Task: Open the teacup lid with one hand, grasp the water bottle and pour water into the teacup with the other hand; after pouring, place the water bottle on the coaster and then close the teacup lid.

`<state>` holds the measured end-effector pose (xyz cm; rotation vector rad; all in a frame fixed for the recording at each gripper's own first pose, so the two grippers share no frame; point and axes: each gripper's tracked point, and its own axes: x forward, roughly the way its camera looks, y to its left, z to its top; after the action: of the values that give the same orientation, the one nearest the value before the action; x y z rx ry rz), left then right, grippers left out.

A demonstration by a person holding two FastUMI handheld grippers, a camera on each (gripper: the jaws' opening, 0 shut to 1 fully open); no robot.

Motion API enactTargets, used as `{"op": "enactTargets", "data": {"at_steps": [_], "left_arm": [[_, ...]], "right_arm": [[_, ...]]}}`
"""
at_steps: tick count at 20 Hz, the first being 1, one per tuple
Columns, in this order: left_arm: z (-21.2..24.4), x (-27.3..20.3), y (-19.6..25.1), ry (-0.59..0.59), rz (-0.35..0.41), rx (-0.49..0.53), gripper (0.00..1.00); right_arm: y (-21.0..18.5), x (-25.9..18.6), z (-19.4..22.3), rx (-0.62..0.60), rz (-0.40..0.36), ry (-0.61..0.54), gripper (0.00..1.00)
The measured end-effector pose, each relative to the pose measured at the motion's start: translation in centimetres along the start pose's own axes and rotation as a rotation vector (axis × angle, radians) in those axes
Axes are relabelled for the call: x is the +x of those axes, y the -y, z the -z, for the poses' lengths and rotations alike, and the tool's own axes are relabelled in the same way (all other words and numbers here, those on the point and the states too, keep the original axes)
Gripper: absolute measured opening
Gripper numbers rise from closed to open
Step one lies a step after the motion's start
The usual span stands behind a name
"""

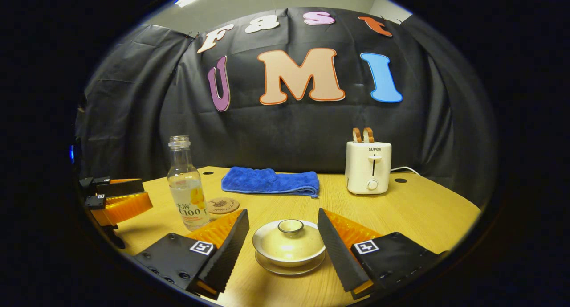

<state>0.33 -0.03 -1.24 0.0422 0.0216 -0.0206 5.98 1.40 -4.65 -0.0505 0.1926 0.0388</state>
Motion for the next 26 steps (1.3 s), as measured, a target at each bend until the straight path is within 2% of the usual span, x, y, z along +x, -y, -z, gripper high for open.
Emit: {"op": "enactTargets", "data": {"at_steps": [2,3,6,9,10,11,13,16,22,26], "left_arm": [[0.0,0.0,0.0,0.0,0.001,0.0,0.95],[0.0,0.0,0.1,0.0,0.001,0.0,0.95],[0.0,0.0,0.0,0.0,0.001,0.0,0.95],[0.0,0.0,0.0,0.0,0.001,0.0,0.95],[0.0,0.0,0.0,0.0,0.001,0.0,0.95],[-0.1,-0.1,0.0,0.0,0.001,0.0,0.95],[0.0,0.0,0.1,-0.001,0.003,0.0,0.95],[0.0,0.1,0.2,-0.001,0.011,0.0,0.95],[0.1,1.1,0.0,-0.005,0.014,0.0,0.94],[0.1,2.2,0.5,-0.005,0.049,0.0,0.92]], "right_arm": [[0.3,0.4,0.3,0.003,0.008,-0.012,0.94],[0.4,0.6,0.3,0.001,0.014,-0.018,0.76],[0.4,1.3,1.0,-0.001,0.02,-0.041,0.65],[0.4,1.0,0.8,-0.001,0.012,-0.048,0.43],[0.6,1.3,1.0,0.0,0.018,-0.046,0.39],[0.7,1.0,0.8,0.001,0.019,-0.045,0.4],[0.6,1.2,0.8,-0.001,0.017,-0.043,0.35],[0.6,1.0,0.6,-0.008,0.012,-0.031,0.34],[0.8,-0.1,-1.1,0.0,0.013,0.074,0.34],[0.8,-0.5,-1.4,0.001,0.014,0.107,0.34]]}}
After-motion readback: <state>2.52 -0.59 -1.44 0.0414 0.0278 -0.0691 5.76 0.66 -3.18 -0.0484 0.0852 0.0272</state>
